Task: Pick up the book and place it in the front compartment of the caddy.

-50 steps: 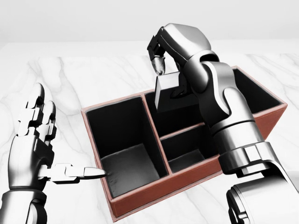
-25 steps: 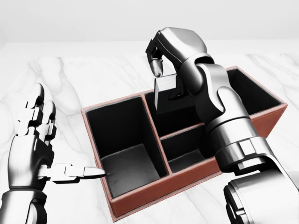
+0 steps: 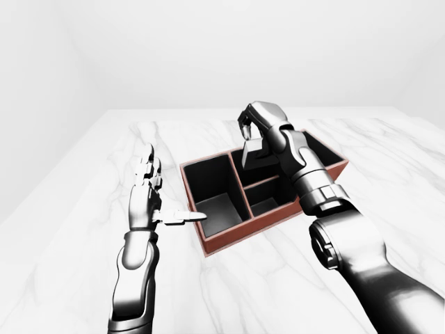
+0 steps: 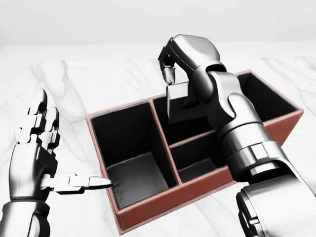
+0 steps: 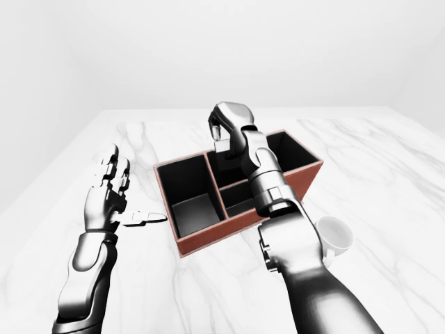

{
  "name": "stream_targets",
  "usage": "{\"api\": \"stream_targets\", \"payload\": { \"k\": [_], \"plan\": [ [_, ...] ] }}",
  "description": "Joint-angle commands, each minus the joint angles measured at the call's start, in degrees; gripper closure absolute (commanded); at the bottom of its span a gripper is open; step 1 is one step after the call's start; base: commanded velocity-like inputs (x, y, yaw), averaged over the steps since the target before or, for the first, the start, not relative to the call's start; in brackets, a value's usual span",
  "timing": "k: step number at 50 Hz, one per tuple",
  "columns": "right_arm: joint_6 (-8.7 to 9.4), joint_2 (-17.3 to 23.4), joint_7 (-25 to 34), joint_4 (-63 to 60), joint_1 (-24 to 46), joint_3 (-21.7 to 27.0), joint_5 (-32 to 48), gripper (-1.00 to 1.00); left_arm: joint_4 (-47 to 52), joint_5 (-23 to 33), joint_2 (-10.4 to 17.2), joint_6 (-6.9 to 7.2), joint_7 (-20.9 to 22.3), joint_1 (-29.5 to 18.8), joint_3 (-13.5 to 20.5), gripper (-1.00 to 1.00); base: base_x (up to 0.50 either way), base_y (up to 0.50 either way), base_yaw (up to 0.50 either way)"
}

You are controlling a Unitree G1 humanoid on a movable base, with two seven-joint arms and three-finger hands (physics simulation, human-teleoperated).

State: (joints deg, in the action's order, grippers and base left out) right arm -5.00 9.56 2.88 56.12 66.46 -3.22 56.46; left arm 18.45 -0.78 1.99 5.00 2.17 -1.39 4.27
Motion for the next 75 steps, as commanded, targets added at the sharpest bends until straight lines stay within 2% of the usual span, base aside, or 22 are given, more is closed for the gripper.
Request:
{"api": "stream_targets", "payload": {
  "k": [1,30,75],
  "plan": [
    [0.00,0.0,-2.1,1.1,1.0,0.4,0.3,1.00,-0.1,0.1,0.0,0.00,0.0,0.0,0.0,-1.00,0.00,0.00,0.00],
    [0.00,-0.8,-2.9,2.8,1.8,0.1,0.4,1.00,-1.3,-0.4,0.1,0.00,-0.4,-0.5,0.3,-1.00,0.00,0.00,0.00],
    [0.00,-1.6,-7.6,10.4,3.3,-0.6,1.0,1.00,-0.9,-0.6,0.2,0.00,-0.6,-0.5,0.6,-1.00,0.00,0.00,0.00]
  ]
}}
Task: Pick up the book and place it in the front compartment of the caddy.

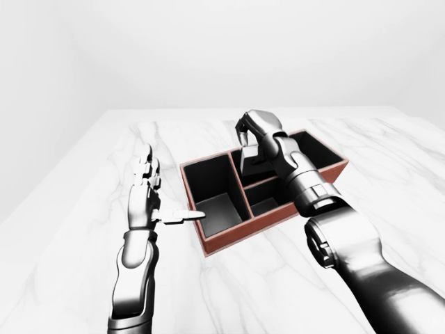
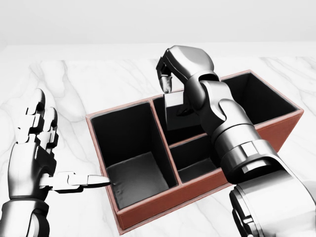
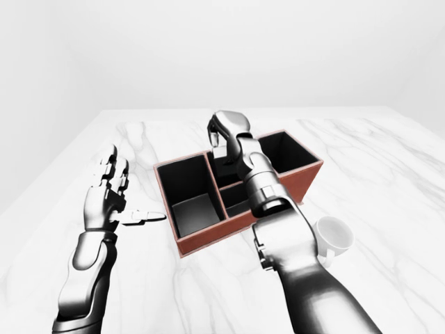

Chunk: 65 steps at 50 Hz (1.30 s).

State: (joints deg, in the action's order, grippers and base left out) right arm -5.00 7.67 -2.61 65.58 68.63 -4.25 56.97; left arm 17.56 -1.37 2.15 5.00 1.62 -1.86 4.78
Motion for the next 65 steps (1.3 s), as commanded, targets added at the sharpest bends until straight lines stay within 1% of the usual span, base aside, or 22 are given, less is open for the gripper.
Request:
{"api": "stream_targets", "payload": {
  "k": [1,21,65],
  "plan": [
    [0.00,0.3,-2.3,1.1,1.2,0.4,0.6,1.00,0.0,0.0,0.0,0.00,-0.1,0.0,0.0,-1.00,0.00,0.00,0.00],
    [0.00,0.4,-5.7,3.2,1.3,0.3,1.3,1.00,-0.3,0.1,0.0,0.00,-0.2,0.0,0.1,-1.00,0.00,0.00,0.00],
    [0.00,-0.8,-7.7,4.3,1.8,-0.1,2.2,1.00,-0.4,0.2,-0.1,0.00,-0.4,0.0,-0.1,-1.00,0.00,0.00,0.00]
  ]
}}
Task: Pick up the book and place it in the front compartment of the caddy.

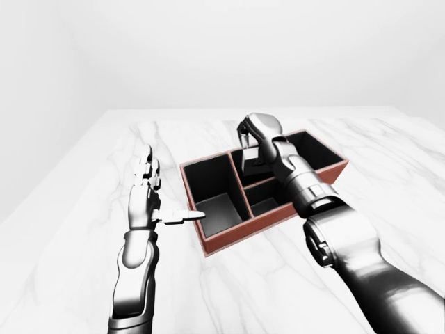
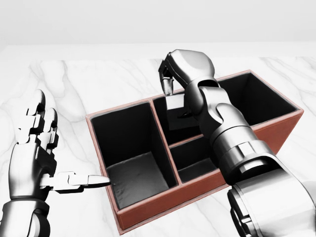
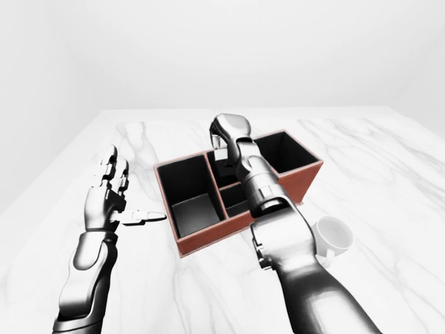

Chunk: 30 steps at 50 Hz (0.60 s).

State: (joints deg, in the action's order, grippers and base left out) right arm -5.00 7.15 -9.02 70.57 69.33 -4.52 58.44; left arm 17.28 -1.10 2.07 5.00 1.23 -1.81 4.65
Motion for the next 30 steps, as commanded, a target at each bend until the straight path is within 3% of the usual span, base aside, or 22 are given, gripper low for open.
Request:
{"api": "stream_targets", "payload": {
  "k": [1,30],
  "plan": [
    [0.00,-0.4,-1.3,-0.7,1.1,0.2,0.8,1.00,-0.3,-0.1,0.0,0.00,-0.1,-0.1,0.1,-1.00,0.00,0.00,0.00],
    [0.00,-0.7,-3.7,1.0,1.3,0.0,1.8,1.00,-0.2,-0.3,0.1,0.00,-0.1,-0.2,0.1,-1.00,0.00,0.00,0.00]
  ]
}}
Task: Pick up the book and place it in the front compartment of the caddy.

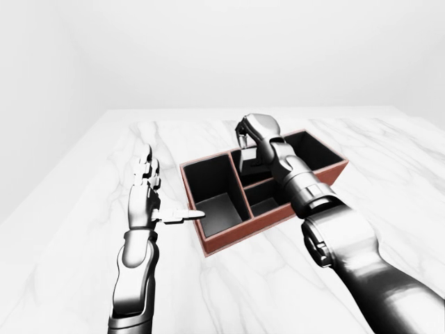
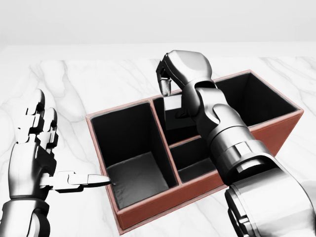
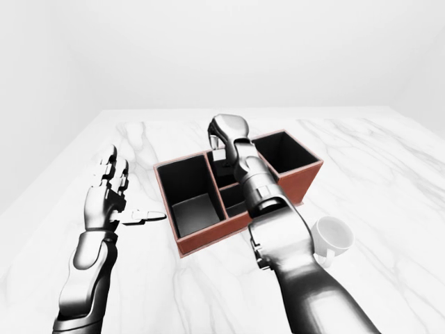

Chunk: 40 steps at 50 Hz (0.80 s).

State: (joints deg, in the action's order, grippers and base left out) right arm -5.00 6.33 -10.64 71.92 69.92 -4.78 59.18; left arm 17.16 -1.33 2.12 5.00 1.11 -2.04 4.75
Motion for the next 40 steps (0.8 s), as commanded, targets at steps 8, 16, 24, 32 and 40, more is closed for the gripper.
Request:
{"api": "stream_targets", "payload": {
  "k": [8,16,24,32,40],
  "plan": [
    [0.00,0.2,-3.4,0.2,0.8,0.5,1.2,1.00,0.5,-0.1,0.1,0.00,0.0,0.1,0.1,-1.00,0.00,0.00,0.00],
    [0.00,0.0,-3.9,0.5,0.6,0.4,1.4,1.00,0.3,-0.1,0.0,0.00,0.0,0.0,0.1,-1.00,0.00,0.00,0.00],
    [0.00,-0.1,-4.1,0.6,0.6,0.4,1.4,1.00,-0.1,0.0,0.0,0.00,0.0,0.1,0.0,-1.00,0.00,0.00,0.00],
    [0.00,-0.2,-4.3,0.5,0.7,0.2,1.5,1.00,0.1,0.0,0.0,0.00,-0.1,0.0,0.0,-1.00,0.00,0.00,0.00],
    [0.00,-0.4,-4.7,0.8,0.7,0.1,1.8,1.00,-0.5,0.0,0.0,0.00,-0.1,-0.1,0.1,-1.00,0.00,0.00,0.00]
  ]
}}
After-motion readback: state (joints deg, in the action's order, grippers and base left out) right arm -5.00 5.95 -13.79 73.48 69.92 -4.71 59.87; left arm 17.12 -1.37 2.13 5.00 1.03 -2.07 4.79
